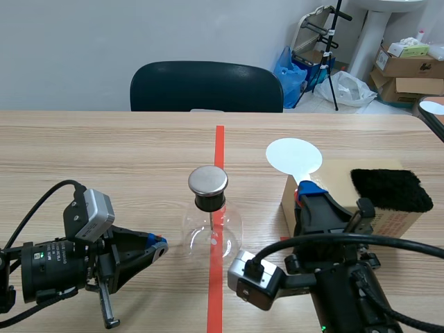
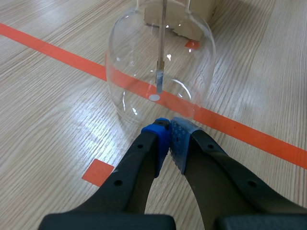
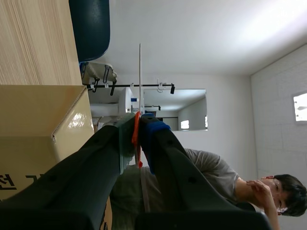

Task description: Do the electroscope experiment

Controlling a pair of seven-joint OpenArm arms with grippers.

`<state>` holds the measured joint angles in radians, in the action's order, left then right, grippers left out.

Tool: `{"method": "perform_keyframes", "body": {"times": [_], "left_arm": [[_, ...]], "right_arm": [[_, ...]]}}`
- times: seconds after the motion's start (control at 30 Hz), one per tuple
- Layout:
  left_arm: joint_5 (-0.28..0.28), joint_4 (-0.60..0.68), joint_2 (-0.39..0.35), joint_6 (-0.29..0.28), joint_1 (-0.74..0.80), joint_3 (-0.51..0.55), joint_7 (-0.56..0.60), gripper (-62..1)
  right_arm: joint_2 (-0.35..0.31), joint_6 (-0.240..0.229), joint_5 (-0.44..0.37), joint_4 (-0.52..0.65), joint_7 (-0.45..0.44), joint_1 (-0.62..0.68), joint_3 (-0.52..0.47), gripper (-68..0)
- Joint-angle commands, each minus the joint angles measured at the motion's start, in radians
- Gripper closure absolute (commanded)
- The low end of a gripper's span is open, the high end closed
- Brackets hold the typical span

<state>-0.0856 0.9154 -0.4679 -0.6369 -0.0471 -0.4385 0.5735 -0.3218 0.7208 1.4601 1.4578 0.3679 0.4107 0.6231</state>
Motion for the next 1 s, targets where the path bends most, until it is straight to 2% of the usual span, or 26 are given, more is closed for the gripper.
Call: {"method": "perform_keyframes", "body": {"times": [0.0, 0.23, 0.47, 0.97], "left_arm": [[0.014, 0.019, 0.007, -0.002, -0.003, 0.001, 0.013, -1.7], [0.014, 0.019, 0.007, -0.002, -0.003, 0.001, 0.013, -1.7], [0.014, 0.019, 0.007, -0.002, -0.003, 0.001, 0.013, -1.7], [0.014, 0.019, 0.007, -0.002, -0.003, 0.001, 0.013, -1.7]], "right_arm": [[-0.005, 0.011, 0.001, 0.014, 0.005, -0.009, -0.003, -1.1], [-0.005, 0.011, 0.001, 0.014, -0.001, -0.009, -0.003, -1.1], [-0.005, 0.011, 0.001, 0.014, -0.073, -0.009, -0.003, -1.1], [-0.005, 0.011, 0.001, 0.014, -0.388, -0.009, -0.003, -1.1]]}}
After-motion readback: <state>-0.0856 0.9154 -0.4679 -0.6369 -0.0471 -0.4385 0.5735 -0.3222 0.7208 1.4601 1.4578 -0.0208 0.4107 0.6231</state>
